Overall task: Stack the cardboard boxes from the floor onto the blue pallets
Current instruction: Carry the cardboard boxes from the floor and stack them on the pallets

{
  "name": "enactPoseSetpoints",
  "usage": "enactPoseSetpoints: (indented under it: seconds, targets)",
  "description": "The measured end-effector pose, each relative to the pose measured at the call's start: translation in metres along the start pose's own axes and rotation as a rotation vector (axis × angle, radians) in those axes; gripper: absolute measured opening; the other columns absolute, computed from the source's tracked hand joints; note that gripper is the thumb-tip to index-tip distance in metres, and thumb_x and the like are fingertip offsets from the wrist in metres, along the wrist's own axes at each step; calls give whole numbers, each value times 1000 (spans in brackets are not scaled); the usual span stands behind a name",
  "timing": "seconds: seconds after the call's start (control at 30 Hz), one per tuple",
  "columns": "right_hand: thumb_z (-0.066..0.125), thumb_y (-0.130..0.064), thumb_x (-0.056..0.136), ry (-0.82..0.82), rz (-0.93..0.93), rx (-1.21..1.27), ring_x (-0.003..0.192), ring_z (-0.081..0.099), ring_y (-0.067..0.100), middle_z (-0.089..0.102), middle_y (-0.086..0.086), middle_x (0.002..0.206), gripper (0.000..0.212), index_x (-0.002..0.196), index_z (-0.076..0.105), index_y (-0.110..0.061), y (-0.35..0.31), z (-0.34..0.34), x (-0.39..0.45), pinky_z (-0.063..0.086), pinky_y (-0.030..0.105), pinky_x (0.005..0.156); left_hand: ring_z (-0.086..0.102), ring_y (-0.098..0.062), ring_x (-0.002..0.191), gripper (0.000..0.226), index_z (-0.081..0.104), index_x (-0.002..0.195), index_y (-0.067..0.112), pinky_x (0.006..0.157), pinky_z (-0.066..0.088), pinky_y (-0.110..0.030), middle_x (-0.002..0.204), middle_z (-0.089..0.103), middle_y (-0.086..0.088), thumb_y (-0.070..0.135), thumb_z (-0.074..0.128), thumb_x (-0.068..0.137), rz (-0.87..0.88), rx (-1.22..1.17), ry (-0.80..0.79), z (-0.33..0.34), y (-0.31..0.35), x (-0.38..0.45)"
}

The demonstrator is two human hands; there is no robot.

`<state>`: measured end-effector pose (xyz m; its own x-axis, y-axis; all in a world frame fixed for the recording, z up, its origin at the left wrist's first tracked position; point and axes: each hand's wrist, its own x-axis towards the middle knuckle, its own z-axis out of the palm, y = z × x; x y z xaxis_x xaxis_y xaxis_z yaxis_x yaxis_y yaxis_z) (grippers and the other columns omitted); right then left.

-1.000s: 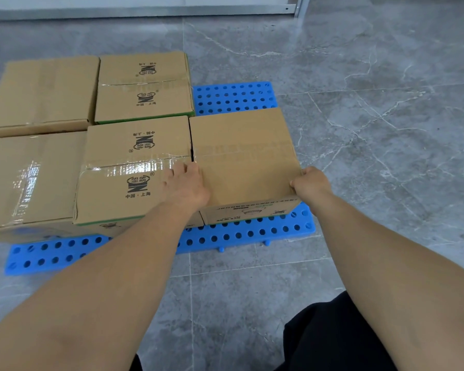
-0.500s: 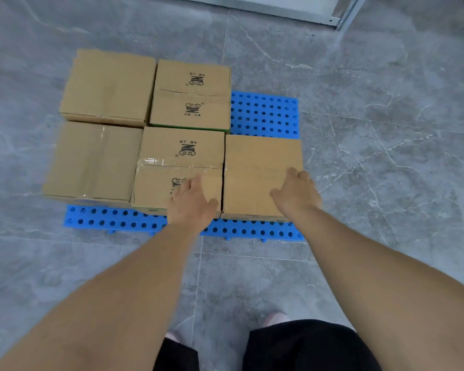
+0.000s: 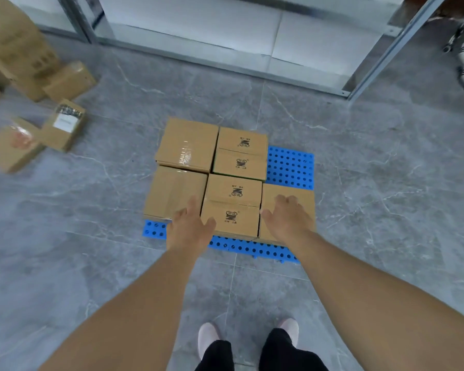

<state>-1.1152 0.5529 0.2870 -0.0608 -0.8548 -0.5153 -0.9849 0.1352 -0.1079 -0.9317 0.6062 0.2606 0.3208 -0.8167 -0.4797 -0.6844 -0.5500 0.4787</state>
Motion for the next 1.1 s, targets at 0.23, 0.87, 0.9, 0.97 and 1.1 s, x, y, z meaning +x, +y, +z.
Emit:
enactPoseSetpoints:
  seconds: [0.23,0.87,0.9,0.97,1.1]
  targets:
    - [37,-43,95,22,-129,-25,114,48,25,42,8,132,46,131,41,-15,-87,-44,-20,42,38,84,37,-27,125,67,15,145,23,103,34,-46,130,49,-7,33,49,88,-19,8,66,-86,-13,-12]
    - [37,-44,95,44,-592,-159,116,46,30,44,13,131,49,129,44,-10,-336,-111,-4,39,38,89,20,-23,140,74,3,149,22,111,21,-39,153,25,-2,44,44,92,-253,-13,345,-275,-74,20]
    - [37,-46,95,44,-609,-171,118,46,30,45,14,132,50,130,43,-10,-354,-111,-4,39,38,91,21,-23,140,74,3,149,22,111,22,-39,152,27,-3,44,44,92,-270,-16,361,-286,-83,24]
    - [37,-48,94,41,-631,-191,120,45,31,44,15,134,54,132,42,-10,-392,-109,-4,40,39,93,23,-24,140,74,4,149,23,112,23,-39,152,28,-4,45,44,92,-291,-30,385,-309,-105,34]
    - [35,-51,94,35,-656,-207,122,44,30,43,14,135,57,135,39,-11,-469,-99,-8,38,40,95,24,-24,139,74,5,149,22,112,22,-38,152,28,-5,46,45,92,-317,-59,422,-357,-156,55]
